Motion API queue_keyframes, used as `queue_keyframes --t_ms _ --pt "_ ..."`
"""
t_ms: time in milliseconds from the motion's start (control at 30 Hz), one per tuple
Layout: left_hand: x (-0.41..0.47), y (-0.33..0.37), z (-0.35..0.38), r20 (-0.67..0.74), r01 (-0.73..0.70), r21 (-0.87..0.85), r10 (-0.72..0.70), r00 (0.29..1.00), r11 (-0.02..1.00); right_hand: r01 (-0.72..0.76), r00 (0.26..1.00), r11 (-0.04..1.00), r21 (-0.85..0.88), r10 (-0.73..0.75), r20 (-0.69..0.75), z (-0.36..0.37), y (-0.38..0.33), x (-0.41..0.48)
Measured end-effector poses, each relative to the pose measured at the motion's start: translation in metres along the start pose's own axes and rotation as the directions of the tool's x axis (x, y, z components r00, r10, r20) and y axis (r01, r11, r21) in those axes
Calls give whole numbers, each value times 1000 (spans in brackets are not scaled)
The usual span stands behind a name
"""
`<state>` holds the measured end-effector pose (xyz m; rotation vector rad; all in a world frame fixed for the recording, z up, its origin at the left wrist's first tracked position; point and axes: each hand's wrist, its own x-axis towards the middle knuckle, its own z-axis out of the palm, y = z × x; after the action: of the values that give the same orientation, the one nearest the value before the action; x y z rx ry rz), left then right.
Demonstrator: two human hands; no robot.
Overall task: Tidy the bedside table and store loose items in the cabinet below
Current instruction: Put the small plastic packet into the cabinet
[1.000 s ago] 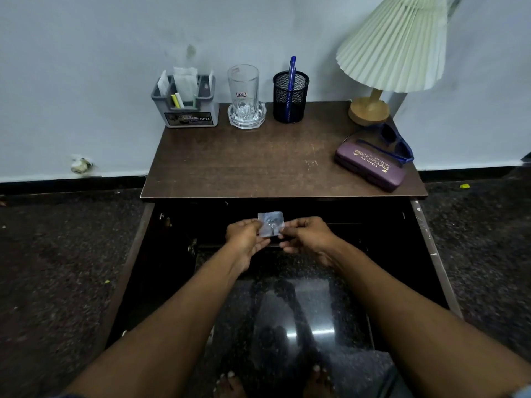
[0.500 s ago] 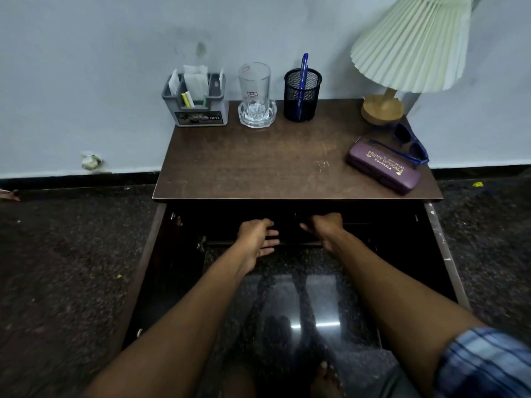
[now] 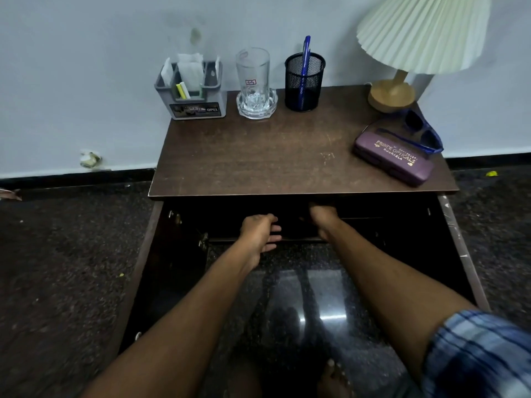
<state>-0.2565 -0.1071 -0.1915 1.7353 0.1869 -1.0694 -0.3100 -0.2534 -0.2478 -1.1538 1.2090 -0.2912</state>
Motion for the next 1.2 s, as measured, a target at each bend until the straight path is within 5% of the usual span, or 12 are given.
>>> queue_keyframes --t_ms 833,1200 --pt "-79 1 24 -24 -324 19 324 946 946 345 930 864 -367 -261 259 -61 -21 -93" --pt "-99 -7 47 55 -400 74 397 916 913 570 816 727 -382 -556 161 -125 -78 -110"
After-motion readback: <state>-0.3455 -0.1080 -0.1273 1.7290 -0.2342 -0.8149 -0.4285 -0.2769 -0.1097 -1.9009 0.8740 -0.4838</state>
